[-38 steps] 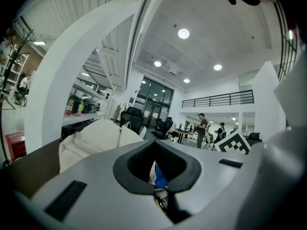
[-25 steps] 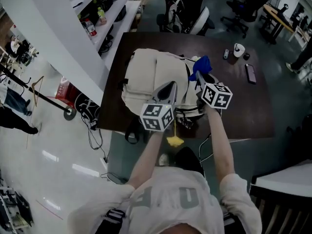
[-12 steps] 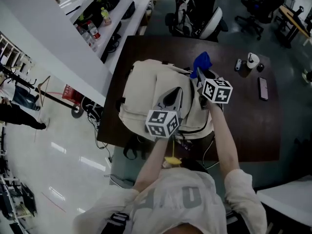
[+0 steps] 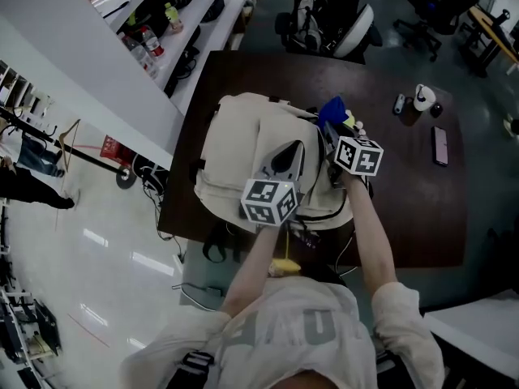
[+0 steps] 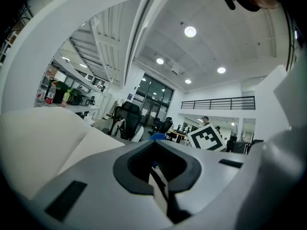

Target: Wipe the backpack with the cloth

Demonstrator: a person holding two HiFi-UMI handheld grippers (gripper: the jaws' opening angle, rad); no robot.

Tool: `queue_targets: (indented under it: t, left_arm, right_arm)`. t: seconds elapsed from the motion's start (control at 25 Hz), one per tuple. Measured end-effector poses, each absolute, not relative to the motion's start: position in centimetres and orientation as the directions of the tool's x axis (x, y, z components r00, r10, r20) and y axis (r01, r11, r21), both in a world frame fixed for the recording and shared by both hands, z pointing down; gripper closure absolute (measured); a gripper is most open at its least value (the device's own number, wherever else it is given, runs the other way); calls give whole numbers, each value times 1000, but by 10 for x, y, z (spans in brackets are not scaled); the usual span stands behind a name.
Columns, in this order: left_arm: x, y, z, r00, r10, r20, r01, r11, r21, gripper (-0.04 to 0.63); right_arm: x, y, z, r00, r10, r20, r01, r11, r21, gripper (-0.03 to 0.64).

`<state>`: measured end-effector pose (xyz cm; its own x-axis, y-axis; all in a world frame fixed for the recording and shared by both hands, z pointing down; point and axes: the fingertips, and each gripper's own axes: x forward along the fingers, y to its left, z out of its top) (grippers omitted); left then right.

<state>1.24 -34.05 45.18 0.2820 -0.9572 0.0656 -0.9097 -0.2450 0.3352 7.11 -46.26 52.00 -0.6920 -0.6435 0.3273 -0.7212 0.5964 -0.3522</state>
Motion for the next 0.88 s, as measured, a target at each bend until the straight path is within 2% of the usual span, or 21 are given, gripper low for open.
queue_targets:
  t: [0.52,0.88]
  left_arm:
    - [17,-257,450,357,-933,42,-884,-323,338,592]
    - [33,-205,458,350,-934,75,-886,-303,350,592]
  right_arm:
    - [104,-342,527,-616,-709,344,-785,512,-349,574]
    - [102,-249,543,-649,-672,356,-755,511,-411,574]
